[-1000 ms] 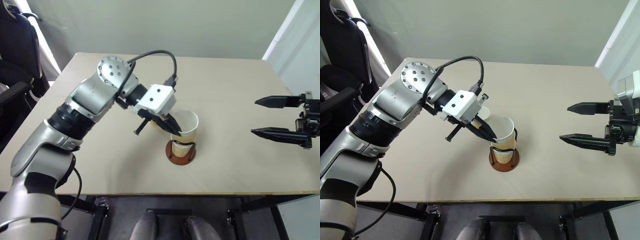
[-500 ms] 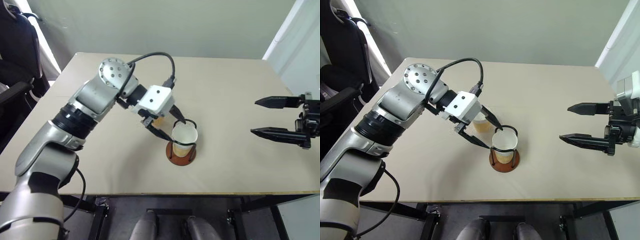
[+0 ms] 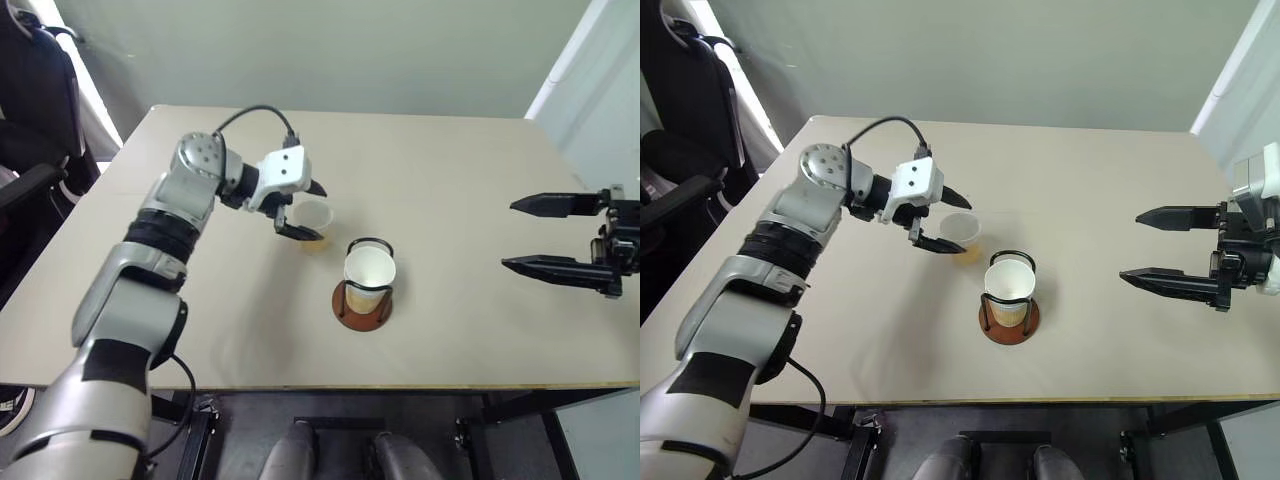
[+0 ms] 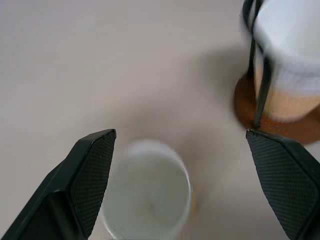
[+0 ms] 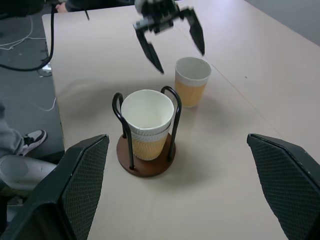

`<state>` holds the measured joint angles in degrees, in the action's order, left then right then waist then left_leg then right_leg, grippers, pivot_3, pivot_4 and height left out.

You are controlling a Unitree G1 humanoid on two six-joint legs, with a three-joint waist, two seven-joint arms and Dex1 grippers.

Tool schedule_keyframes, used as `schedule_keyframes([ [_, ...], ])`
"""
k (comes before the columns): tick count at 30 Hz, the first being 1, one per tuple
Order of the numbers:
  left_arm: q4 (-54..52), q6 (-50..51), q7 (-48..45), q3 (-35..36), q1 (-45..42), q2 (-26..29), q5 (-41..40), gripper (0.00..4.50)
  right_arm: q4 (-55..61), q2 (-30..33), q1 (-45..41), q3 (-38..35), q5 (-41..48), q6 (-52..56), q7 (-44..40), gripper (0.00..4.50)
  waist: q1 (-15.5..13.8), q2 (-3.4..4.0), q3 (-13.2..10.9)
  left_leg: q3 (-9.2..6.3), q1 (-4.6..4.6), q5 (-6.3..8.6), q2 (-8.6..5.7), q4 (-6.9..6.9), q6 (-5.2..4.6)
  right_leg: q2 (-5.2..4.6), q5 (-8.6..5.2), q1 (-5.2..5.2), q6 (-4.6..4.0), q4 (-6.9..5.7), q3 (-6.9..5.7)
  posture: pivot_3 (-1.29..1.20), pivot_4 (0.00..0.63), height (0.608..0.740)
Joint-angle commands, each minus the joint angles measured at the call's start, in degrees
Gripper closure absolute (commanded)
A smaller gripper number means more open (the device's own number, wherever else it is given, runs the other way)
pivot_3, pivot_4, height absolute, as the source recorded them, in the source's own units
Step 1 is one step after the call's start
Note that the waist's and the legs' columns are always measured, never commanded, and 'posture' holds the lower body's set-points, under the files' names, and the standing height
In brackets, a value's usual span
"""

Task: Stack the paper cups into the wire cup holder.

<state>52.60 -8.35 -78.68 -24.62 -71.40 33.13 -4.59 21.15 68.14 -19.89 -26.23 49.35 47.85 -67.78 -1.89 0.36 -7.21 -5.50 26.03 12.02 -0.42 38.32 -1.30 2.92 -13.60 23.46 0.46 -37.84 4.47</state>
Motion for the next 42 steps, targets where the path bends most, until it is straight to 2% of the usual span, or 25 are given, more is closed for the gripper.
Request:
schedule_keyframes([
  [1, 5.68, -2.77, 1.28, 2.26, -1.92, -1.72, 2.89, 0.05, 0.85, 1.63, -0.19, -2.17, 0.25, -0.33, 0.13, 0.0, -0.13, -0.01, -0.01, 0.0, 0.02, 0.01, -0.03, 0.0, -0.03, -0.03, -0.01, 0.01, 0.02, 0.0, 0.01, 0.0, 0.15, 0.74],
  [6, 9.09, -5.39, 0.77, 2.56, -1.55, -2.72, 6.65, 0.05, 1.7, 1.72, 0.93, -3.61, 0.91, 0.29, 0.33, 0.0, -0.12, -0.03, -0.02, 0.12, 0.02, 0.04, -0.03, 0.01, -0.08, -0.04, -0.01, 0.03, 0.1, 0.05, 0.08, 0.0, 0.15, 0.74],
  [9, 10.37, -6.25, 2.7, 3.12, -1.98, -3.51, 8.52, 0.58, 2.13, 1.81, 1.39, -4.21, 1.21, 0.63, 0.48, 0.0, -0.12, -0.03, -0.02, 0.16, 0.01, 0.01, -0.03, 0.02, -0.13, -0.04, 0.0, 0.02, 0.18, 0.05, 0.11, 0.0, 0.15, 0.74],
  [19, 9.54, -6.3, -0.21, 6.74, -3.32, -3.23, 8.86, 4.42, 2.02, 1.72, 1.19, -3.8, 1.12, 0.58, 0.57, 0.0, -0.1, -0.03, -0.02, 0.23, 0.0, 0.0, -0.04, 0.14, -0.2, -0.04, 0.04, -0.02, 0.29, 0.04, 0.18, 0.0, 0.15, 0.74],
  [26, -1.83, 1.88, -12.92, 12.13, -7.73, -1.39, -0.15, 4.47, 1.28, 1.95, 0.52, -3.18, 0.7, 0.01, 0.33, 0.0, -0.16, -0.07, -0.04, 0.23, 0.06, 0.02, -0.05, 0.17, -0.24, -0.04, 0.03, 0.01, 0.31, 0.05, 0.18, 0.0, 0.15, 0.74],
  [32, -26.25, 19.47, -13.82, 11.19, -10.85, 2.11, -22.48, 4.47, 0.85, 2.07, -0.29, -2.55, 0.35, -0.54, 0.5, 0.0, -0.01, -0.07, -0.04, 0.36, 0.07, 0.12, -0.07, 0.31, -0.4, -0.08, -0.01, -0.02, 0.4, 0.06, 0.26, 0.0, 0.15, 0.74],
  [34, -37.12, 26.19, -13.82, 7.46, -9.56, 6.52, -33.9, 4.47, 0.92, 2.0, -0.37, -2.48, 0.31, -0.6, 0.64, 0.0, 0.12, -0.07, -0.04, 0.39, 0.05, 0.14, -0.07, 0.33, -0.43, -0.09, -0.01, -0.04, 0.41, 0.06, 0.27, 0.0, 0.15, 0.74],
  [35, -40.86, 26.23, -13.82, 4.53, -8.33, 9.14, -36.72, 4.47, 1.01, 1.97, -0.34, -2.52, 0.34, -0.58, 0.69, 0.0, 0.23, -0.06, -0.04, 0.46, 0.04, 0.14, -0.06, 0.33, -0.43, -0.09, -0.01, -0.04, 0.41, 0.06, 0.31, 0.0, 0.15, 0.74],
  [39, -43.41, 20.64, -13.82, -5.1, -6.23, 13.88, -34.73, 4.47, 1.49, 1.86, 0.43, -3.46, 0.39, -0.38, 0.82, 0.0, 0.37, 0.26, 0.06, 0.5, -0.39, 0.14, -0.05, 0.32, -0.44, -0.1, -0.05, -0.39, 0.47, 0.02, 0.36, 0.0, 0.15, 0.74],
  [42, -41.53, 16.96, -13.82, -8.74, -6.2, 14.1, -31.99, 4.47, 1.89, 1.73, 0.97, -4.05, 0.53, -0.18, 1.01, 0.0, 0.32, 0.23, 0.02, 0.39, -0.64, 0.15, -0.05, 0.32, -0.45, -0.1, -0.06, -0.63, 0.43, -0.05, 0.36, 0.0, 0.15, 0.74],
])
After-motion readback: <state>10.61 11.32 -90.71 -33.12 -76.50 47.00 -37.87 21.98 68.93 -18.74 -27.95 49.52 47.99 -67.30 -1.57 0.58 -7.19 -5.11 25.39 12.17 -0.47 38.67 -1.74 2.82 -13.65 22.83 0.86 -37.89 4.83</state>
